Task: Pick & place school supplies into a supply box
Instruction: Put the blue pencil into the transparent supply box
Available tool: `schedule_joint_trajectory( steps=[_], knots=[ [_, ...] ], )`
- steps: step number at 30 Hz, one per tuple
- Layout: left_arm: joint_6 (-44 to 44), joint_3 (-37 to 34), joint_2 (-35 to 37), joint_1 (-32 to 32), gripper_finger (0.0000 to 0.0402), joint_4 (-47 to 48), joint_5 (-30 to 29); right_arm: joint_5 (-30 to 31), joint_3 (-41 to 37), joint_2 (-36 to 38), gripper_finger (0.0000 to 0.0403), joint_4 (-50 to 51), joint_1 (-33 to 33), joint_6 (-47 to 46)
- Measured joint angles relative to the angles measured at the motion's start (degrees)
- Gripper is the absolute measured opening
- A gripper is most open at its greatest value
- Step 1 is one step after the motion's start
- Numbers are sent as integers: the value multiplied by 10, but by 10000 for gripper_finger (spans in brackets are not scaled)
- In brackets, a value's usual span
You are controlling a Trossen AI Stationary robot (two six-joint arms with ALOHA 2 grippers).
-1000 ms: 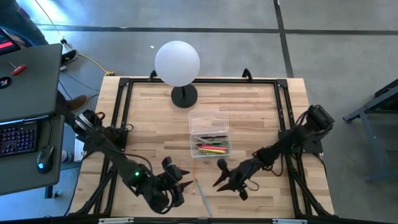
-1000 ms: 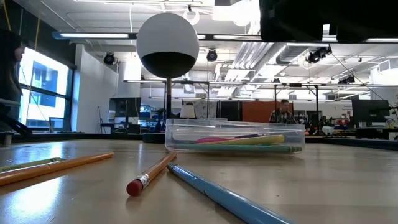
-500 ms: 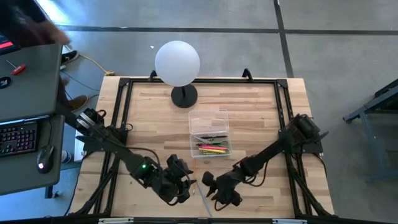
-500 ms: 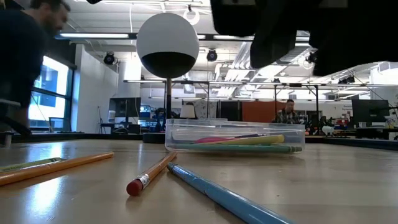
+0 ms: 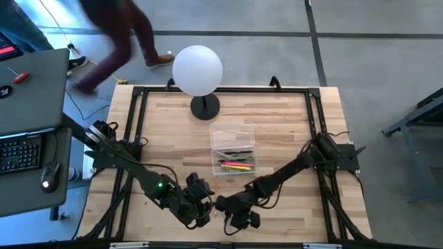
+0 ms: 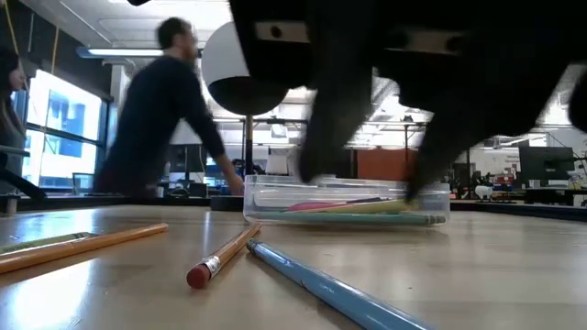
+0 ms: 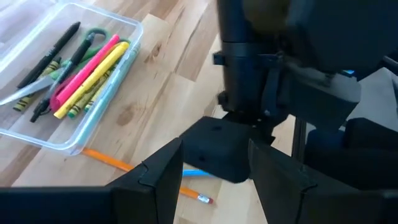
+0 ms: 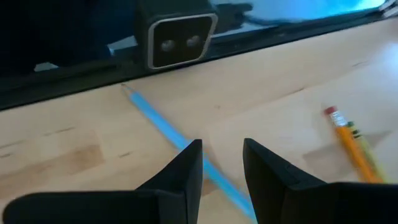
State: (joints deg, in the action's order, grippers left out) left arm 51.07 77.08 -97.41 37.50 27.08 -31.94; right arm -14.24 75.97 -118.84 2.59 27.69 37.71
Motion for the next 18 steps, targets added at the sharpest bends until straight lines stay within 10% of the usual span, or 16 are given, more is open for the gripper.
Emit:
schedule_joint_trajectory(
  steps=[18],
  knots=[
    [-47, 0, 5, 0, 214, -56, 33, -33, 6, -13, 94, 8, -26, 93]
  ],
)
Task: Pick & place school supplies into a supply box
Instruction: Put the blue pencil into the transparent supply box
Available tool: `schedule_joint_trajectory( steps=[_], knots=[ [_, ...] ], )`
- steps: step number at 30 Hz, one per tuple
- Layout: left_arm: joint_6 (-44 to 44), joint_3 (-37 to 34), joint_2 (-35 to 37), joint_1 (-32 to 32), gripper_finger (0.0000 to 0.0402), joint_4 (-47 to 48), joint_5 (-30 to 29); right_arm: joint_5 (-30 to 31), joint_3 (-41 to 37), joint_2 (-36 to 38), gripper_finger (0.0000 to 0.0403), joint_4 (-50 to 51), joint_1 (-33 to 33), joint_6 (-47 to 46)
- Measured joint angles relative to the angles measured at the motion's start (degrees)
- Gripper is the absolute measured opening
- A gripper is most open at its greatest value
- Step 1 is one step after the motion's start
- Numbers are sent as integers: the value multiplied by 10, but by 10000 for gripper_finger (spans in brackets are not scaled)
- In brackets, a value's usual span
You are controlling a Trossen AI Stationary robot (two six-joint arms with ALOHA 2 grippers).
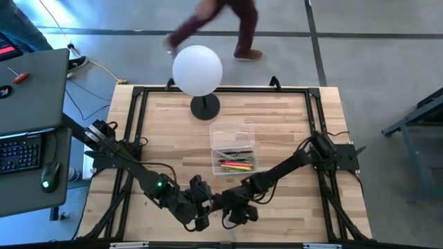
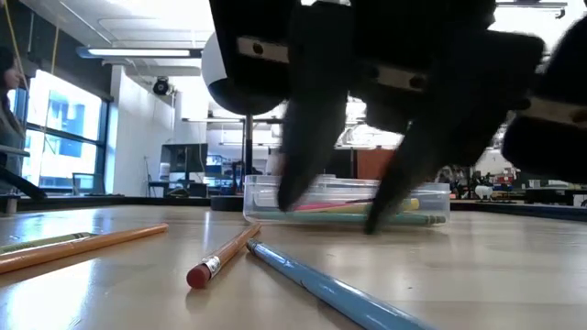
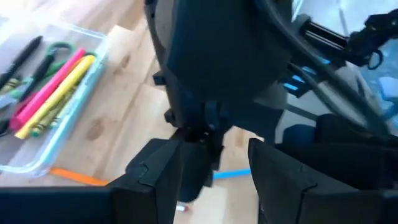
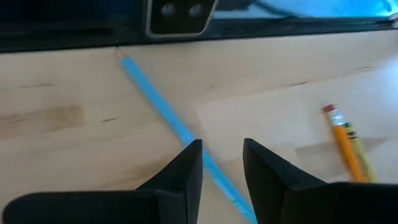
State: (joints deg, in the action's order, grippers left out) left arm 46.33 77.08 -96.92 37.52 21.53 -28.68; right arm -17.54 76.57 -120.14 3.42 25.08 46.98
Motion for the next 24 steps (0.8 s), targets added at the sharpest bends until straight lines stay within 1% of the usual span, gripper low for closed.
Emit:
schedule_joint_trajectory(
  steps=[3, 8, 10, 15, 18, 20, 24],
  knots=[
    [-1, 0, 0, 0, 214, -15, 14, 0, 0, 0, 94, 6, 0, 0],
    [-1, 0, 0, 0, 214, -20, 14, 6, 0, 0, 94, 6, 0, 13],
    [0, 0, 0, 0, 214, -20, 14, 16, 0, 0, 94, -8, 0, 13],
    [0, 0, 0, 0, 214, -20, 17, 39, 0, 0, 94, -80, 0, -48],
    [0, 0, 0, 0, 214, -21, 27, 40, -3, 0, 94, -87, 0, -58],
    [0, 0, 0, 0, 214, -21, 28, 52, -15, 0, 92, -87, 0, -55],
    [0, 0, 0, 0, 214, -21, 28, 75, -44, 0, 74, -110, 0, -59]
  ],
)
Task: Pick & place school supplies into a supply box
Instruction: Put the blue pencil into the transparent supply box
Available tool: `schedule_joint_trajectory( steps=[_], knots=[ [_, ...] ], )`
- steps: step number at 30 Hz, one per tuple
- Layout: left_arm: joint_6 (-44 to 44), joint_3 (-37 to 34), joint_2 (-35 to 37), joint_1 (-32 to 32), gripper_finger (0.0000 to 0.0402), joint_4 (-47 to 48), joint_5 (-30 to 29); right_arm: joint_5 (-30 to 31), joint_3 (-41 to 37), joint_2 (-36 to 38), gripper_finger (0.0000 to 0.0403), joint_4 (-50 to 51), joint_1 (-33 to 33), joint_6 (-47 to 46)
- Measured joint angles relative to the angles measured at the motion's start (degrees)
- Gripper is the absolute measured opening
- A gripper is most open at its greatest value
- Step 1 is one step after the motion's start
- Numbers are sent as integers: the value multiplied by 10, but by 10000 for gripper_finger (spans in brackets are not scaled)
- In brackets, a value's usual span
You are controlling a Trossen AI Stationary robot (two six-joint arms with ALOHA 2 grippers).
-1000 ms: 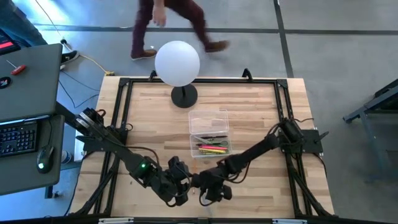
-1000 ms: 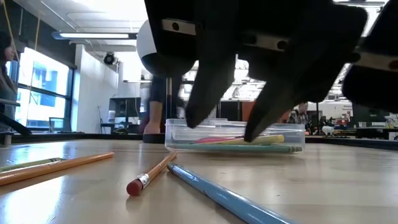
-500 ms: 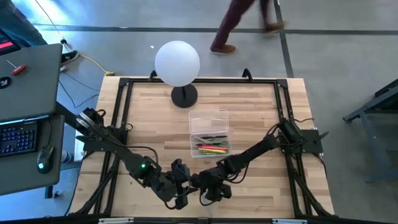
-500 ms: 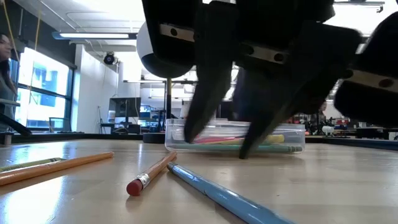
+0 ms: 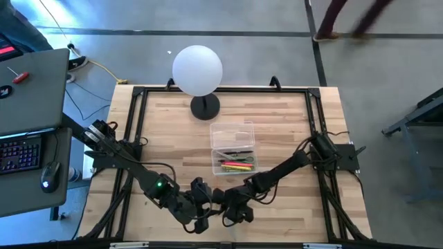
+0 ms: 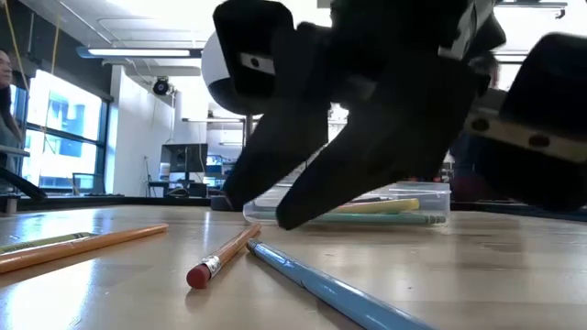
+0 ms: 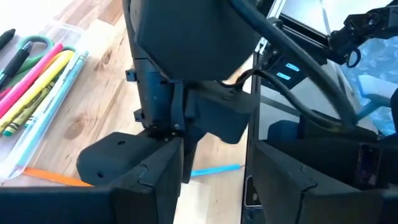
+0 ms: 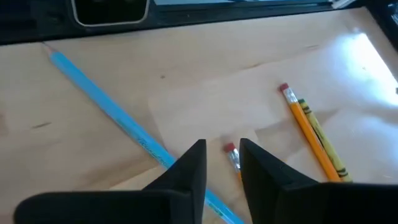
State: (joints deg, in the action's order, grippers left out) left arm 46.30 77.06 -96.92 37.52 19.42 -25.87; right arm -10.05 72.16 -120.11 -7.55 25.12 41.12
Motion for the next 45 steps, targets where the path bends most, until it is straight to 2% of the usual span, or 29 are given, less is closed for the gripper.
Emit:
schedule_joint_trajectory(
  steps=[6, 11, 17, 24, 31, 39, 45],
  knots=[
    [0, 0, 0, 0, 214, 0, -1, 1, -11, 0, 39, -48, 4, 5],
    [4, 0, 0, 0, 214, 0, -2, 1, -12, 0, 5, -40, 4, 13],
    [4, 0, 0, 0, 214, 0, -1, 1, -11, -8, 1, -33, 4, 13],
    [5, 0, 0, 0, 214, -2, -1, 11, -8, -56, 1, -35, 9, 12],
    [5, 0, 0, 0, 214, 0, 8, 77, -7, -41, 0, 58, 18, -21],
    [5, 0, 0, 0, 214, 0, 9, 75, -10, 2, 0, 150, 17, -120],
    [5, 0, 0, 0, 214, 0, 9, 70, -36, 56, 0, 213, 15, -128]
  ],
)
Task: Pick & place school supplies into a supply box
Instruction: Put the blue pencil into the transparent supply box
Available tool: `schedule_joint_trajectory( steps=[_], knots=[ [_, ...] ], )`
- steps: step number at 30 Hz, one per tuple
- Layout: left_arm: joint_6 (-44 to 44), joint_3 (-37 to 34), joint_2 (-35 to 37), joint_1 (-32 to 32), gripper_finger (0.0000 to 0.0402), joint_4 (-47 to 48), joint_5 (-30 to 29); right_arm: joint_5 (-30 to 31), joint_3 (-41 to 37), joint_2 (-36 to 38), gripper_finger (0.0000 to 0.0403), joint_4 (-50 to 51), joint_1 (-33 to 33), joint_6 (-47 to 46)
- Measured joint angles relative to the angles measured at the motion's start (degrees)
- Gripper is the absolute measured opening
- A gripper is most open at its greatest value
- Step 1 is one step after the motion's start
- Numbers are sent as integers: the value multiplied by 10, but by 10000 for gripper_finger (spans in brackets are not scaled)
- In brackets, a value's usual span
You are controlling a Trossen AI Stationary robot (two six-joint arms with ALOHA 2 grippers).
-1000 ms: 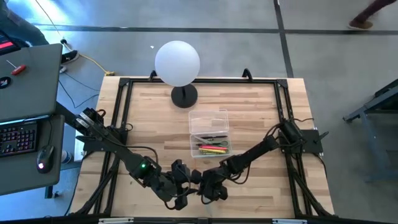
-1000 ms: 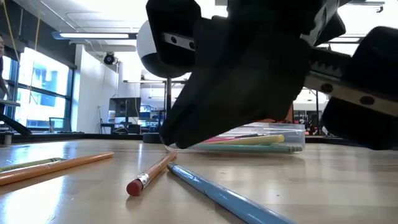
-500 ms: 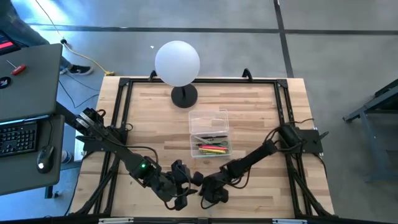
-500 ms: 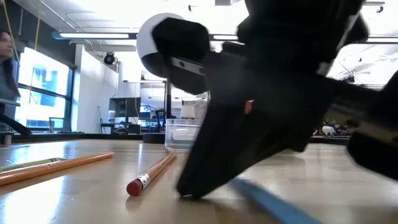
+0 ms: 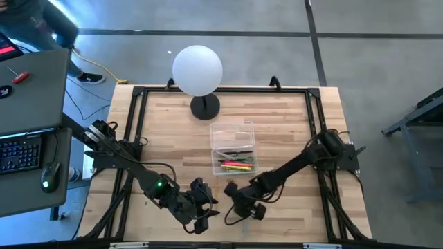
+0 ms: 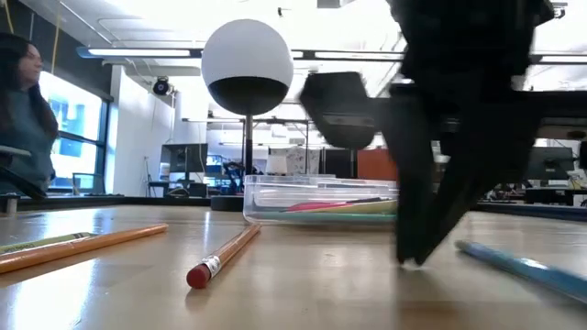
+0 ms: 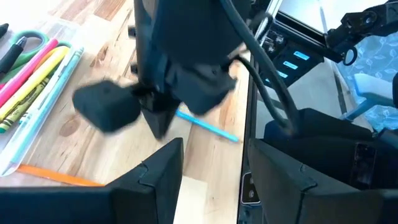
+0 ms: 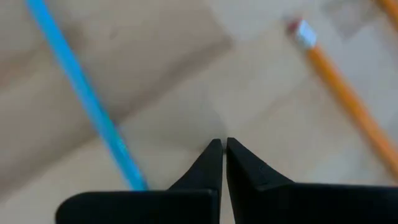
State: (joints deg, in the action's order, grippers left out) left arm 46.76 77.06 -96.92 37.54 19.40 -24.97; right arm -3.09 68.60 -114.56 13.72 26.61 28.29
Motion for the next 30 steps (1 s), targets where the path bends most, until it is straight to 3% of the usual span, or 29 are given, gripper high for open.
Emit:
schedule_joint_trajectory(
  steps=[4, 8, 13, 15, 18, 23, 30],
  knots=[
    [0, 0, 0, 0, 214, 0, 0, 27, -66, 69, 0, 6, 5, 0],
    [0, 0, 0, 0, 214, 0, 0, 32, -169, 177, 0, -58, 14, -1],
    [0, 0, 0, 0, 214, 0, -8, -68, -343, 304, 0, -315, 12, -53],
    [0, 0, 0, 0, 214, 0, -19, -115, -410, 330, 1, -429, 10, -51],
    [0, 0, 0, 0, 214, 0, -29, -127, -479, 340, 6, -533, 19, -37],
    [2, 0, 0, 0, 214, -12, -50, -96, -484, 315, 32, -516, 27, -28],
    [0, 0, 0, -1, 214, -49, -56, -167, -415, 255, 73, -467, 9, -21]
  ],
)
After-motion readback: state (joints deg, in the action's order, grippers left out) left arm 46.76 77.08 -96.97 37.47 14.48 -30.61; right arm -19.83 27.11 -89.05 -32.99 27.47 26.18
